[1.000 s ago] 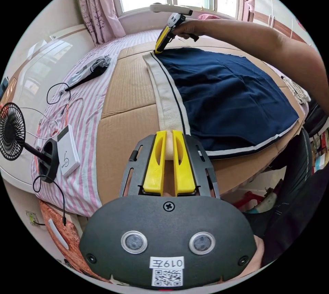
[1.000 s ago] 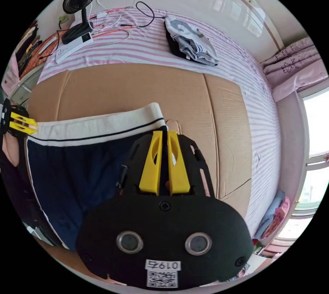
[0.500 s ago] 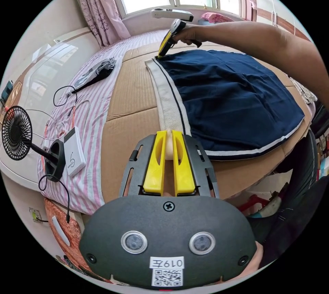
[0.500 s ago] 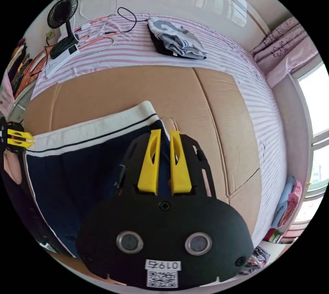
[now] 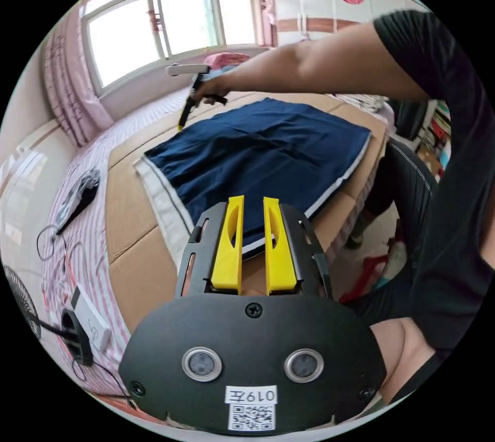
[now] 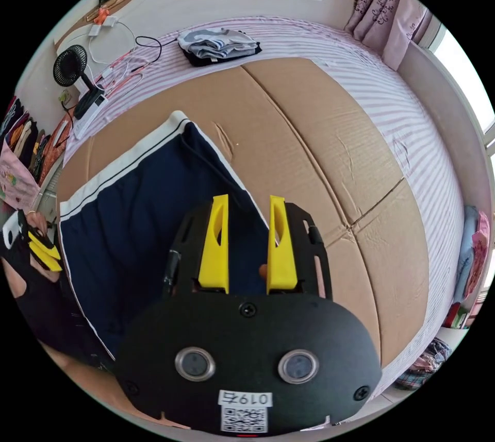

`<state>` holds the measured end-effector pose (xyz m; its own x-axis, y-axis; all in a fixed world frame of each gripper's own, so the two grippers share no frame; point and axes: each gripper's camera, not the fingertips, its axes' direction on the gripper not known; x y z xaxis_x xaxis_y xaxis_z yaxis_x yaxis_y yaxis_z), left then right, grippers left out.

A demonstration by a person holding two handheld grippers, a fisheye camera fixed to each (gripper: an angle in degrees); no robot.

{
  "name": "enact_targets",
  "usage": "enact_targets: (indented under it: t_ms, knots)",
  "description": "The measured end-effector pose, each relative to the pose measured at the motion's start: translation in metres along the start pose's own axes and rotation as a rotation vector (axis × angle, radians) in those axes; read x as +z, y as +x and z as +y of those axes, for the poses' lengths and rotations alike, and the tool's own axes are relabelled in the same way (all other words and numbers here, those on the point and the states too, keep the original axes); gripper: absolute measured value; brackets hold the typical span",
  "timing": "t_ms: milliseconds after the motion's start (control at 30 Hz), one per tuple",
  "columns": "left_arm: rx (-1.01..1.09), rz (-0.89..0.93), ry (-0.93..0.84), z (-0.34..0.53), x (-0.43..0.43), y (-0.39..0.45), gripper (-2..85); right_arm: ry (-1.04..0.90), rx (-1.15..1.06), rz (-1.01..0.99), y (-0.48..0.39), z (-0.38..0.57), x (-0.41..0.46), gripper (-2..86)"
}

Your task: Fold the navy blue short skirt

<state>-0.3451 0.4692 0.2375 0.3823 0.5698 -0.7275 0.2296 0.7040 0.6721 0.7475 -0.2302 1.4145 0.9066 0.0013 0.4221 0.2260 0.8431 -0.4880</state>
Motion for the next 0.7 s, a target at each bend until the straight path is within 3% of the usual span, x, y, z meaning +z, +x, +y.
enact_targets:
  t_ms: [100, 233, 533, 700]
  knots:
    - [0.173, -0.018, -0.066, -0.024, 0.022, 0.046, 7.2, -0.041, 0.005, -0.017, 0.004, -0.008, 0.010, 10.9]
    - [0.251, -0.100, -0.156, -0.050, 0.055, 0.081, 6.1, -0.024, -0.019, -0.029, -0.004, -0.014, 0.006, 8.6]
    - [0.248, -0.015, -0.166, -0.069, 0.070, 0.098, 1.3, -0.054, -0.062, 0.028, -0.047, -0.041, -0.007, 2.6]
    - [0.269, 0.017, -0.182, -0.076, 0.068, 0.107, 0.9, -0.060, -0.052, 0.155, -0.081, -0.061, -0.019, -0.1]
